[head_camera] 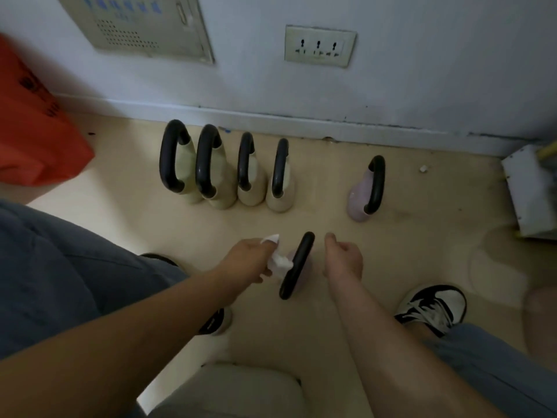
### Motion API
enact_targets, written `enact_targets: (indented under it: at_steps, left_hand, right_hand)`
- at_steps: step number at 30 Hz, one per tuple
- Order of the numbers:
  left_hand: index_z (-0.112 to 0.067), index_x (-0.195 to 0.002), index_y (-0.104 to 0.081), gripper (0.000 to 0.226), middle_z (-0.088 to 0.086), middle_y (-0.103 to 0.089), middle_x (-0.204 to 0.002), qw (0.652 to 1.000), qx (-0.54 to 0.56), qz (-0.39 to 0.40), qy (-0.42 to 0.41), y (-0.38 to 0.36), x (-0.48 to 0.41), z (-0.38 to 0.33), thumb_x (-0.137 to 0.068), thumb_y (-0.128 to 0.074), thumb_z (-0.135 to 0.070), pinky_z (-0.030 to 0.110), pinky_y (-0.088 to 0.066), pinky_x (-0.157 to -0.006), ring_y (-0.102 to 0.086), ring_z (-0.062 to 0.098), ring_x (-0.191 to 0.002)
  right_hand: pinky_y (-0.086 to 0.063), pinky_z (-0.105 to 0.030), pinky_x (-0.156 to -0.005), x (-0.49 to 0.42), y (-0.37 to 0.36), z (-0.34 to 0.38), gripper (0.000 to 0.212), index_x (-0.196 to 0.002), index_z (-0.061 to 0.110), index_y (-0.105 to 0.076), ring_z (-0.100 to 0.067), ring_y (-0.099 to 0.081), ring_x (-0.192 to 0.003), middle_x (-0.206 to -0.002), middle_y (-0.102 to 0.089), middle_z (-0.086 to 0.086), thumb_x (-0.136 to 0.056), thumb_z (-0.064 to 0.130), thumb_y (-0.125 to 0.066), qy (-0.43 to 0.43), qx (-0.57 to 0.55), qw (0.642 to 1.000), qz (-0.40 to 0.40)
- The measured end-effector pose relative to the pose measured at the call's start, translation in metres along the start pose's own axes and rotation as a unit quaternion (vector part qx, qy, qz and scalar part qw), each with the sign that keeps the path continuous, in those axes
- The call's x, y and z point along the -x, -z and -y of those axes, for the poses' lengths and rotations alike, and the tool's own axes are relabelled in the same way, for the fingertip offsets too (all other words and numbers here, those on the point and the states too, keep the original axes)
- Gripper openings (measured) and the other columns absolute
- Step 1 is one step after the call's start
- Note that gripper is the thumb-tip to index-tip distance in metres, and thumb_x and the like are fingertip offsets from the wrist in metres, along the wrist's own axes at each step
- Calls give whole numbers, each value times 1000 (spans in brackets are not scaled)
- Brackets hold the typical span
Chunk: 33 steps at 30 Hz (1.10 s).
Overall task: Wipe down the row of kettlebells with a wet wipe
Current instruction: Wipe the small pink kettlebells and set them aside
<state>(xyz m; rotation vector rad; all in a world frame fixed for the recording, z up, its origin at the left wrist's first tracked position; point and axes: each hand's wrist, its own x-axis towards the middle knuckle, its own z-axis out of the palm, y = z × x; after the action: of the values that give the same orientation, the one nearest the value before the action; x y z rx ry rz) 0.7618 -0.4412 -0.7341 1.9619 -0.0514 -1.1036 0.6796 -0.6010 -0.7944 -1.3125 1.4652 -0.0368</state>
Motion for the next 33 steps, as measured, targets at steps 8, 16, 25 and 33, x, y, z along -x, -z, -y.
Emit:
enact_targets:
  at_steps: [8,16,25,33]
  left_hand:
    - [-10,-125,-63,40,15,-71,-116,963,208,165,40,-11,1,-28,-99,-47,-36,39,-54,-82,-68,27,-100]
    - [-4,-114,-64,32,18,-73,-107,971,231,64,4,-21,-2,-33,-100,-40,-18,47,-57,-91,-70,34,-99]
    - [-6,-106,-68,30,10,-68,-86,975,219,30,18,-16,-12,-23,-103,-49,-29,39,-55,-80,-64,22,-78]
    - [-2,-107,-67,20,17,-74,-96,974,199,103,20,-16,-16,-18,-88,-63,-1,41,-58,-86,-70,30,-85]
  right_hand:
    - [-57,-49,-97,35,38,45,36,-116,12,-75,-29,-74,-105,-112,-78,-11,-94,40,-72,96,14,935,341]
    - [-60,-55,-85,33,48,36,43,-101,5,-79,-26,-72,-82,-98,-77,-21,-77,38,-90,127,143,927,322]
    - [-53,-22,-69,29,44,34,19,-90,23,-81,-10,-69,-80,-93,-77,0,-93,41,-74,113,49,956,266]
    - [-59,-48,-94,14,37,30,27,-95,11,-77,-29,-76,-95,-96,-80,-9,-97,36,-66,58,-27,985,157]
